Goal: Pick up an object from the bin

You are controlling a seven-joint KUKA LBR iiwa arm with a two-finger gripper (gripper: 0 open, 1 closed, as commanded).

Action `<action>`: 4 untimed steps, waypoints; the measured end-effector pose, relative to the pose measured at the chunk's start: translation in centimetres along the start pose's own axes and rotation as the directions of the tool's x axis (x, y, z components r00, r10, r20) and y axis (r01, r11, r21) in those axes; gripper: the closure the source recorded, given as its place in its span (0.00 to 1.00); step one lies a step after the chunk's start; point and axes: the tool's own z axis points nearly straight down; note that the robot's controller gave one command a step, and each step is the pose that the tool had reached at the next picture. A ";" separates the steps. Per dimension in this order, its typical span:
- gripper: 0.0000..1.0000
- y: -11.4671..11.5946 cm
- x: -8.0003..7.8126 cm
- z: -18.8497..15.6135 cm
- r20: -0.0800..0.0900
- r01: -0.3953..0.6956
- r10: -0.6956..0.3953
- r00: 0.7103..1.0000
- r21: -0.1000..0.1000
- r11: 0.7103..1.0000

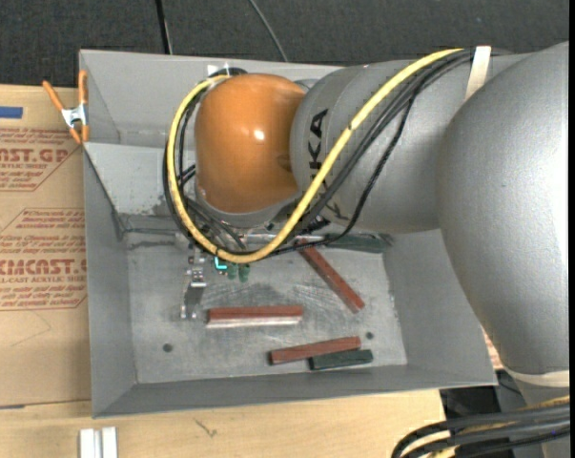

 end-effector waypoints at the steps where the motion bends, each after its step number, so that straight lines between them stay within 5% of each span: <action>1: 0.00 -0.1 -0.2 -0.4 0.007 -0.002 0.002 1.000 -0.002 1.000; 2: 0.00 -1.7 1.2 2.3 0.018 0.098 -0.098 0.995 -0.003 0.995; 3: 1.00 -4.2 5.6 10.8 0.007 0.241 -0.241 0.970 0.000 0.970; 4: 0.00 -4.2 5.5 10.8 0.012 0.241 -0.241 0.971 -0.001 0.971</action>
Offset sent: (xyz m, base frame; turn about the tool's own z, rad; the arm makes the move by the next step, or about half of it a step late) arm -0.0394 -0.0491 -0.0726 -0.2383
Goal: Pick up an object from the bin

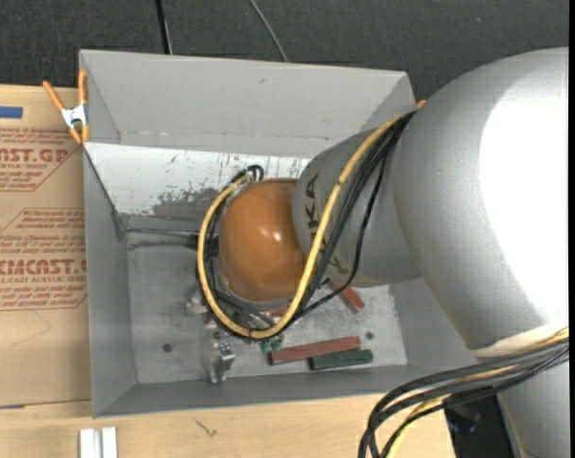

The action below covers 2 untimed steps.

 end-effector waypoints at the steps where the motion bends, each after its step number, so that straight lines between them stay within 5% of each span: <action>1: 0.00 0.0 0.0 0.0 -0.001 0.000 0.000 1.000 0.000 1.000; 2: 0.00 -4.5 -0.9 -1.9 -0.007 0.011 -0.011 1.000 0.001 1.000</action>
Offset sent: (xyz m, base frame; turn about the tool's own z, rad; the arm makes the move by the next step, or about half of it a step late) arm 0.0274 -0.0589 0.0265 -0.0067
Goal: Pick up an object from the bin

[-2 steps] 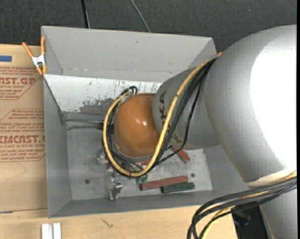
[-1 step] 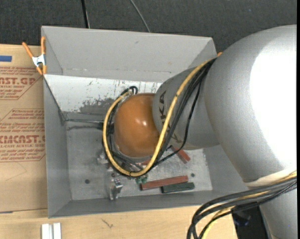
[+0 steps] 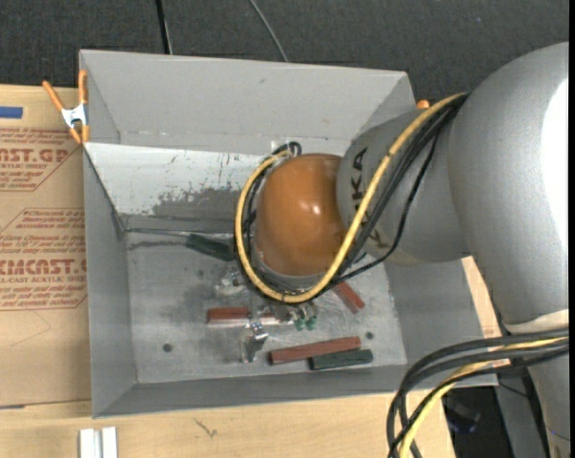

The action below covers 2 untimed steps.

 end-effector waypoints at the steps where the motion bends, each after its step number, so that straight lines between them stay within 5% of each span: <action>1: 1.00 -3.5 -1.1 2.2 0.010 0.038 -0.038 0.999 0.001 0.999; 2: 1.00 -3.5 -1.1 2.2 0.010 0.038 -0.038 0.999 0.001 0.999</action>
Offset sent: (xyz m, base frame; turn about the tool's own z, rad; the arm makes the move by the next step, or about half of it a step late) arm 0.0000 0.0000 0.0000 0.0000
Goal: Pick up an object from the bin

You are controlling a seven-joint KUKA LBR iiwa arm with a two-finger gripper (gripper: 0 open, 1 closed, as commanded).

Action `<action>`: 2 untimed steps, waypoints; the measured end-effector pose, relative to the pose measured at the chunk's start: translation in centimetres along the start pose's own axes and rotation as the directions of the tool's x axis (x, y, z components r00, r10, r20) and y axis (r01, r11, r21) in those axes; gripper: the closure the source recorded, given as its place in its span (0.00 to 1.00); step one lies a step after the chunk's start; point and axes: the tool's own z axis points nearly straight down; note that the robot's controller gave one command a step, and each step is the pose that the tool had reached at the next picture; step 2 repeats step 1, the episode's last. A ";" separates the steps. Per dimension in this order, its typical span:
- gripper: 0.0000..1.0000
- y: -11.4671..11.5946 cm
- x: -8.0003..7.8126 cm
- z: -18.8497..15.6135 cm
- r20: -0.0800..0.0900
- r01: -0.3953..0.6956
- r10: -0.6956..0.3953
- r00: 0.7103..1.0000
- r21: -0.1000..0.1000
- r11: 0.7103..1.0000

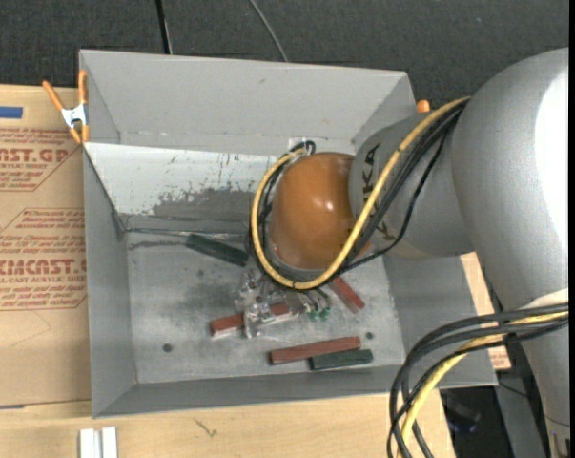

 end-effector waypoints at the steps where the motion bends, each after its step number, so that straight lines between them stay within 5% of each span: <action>1: 1.00 -1.9 0.9 -15.7 -0.005 0.023 -0.023 1.000 0.001 1.000; 2: 1.00 -1.9 0.9 -15.7 -0.005 0.023 -0.023 1.000 0.001 1.000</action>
Offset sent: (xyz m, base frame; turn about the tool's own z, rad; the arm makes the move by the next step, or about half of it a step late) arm 0.0000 0.0000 0.0000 0.0000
